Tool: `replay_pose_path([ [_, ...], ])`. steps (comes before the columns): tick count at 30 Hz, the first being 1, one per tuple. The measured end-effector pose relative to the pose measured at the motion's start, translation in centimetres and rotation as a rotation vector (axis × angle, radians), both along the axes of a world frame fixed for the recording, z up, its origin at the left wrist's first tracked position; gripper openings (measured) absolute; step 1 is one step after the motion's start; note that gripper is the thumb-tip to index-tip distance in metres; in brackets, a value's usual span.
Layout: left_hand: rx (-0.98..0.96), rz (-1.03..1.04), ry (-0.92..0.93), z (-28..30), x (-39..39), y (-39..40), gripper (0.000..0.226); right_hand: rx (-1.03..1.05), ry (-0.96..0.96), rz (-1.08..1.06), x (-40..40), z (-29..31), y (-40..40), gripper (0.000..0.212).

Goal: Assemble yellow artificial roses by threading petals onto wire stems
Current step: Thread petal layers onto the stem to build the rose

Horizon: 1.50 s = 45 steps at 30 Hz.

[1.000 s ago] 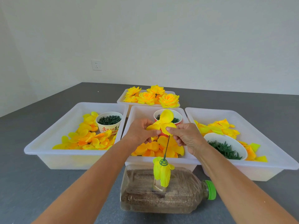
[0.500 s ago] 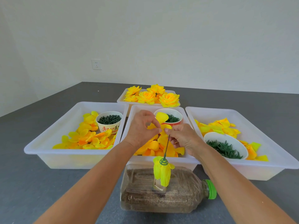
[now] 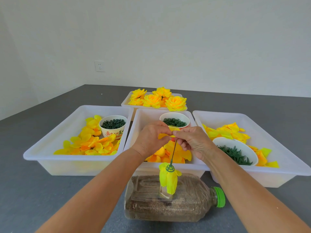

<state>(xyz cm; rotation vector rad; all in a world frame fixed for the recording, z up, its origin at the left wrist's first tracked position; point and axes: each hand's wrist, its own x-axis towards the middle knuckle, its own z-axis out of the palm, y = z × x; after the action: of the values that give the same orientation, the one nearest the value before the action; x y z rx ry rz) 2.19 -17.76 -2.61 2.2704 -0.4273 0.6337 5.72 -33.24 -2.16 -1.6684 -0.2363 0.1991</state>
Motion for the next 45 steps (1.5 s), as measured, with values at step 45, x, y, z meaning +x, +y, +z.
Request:
replay_pose_path([
  [45, -0.82, -0.172, 0.398, 3.2, -2.3, 1.1, 0.017, 0.289, -0.14, 0.121, -2.6, 2.5, 0.5, 0.018],
])
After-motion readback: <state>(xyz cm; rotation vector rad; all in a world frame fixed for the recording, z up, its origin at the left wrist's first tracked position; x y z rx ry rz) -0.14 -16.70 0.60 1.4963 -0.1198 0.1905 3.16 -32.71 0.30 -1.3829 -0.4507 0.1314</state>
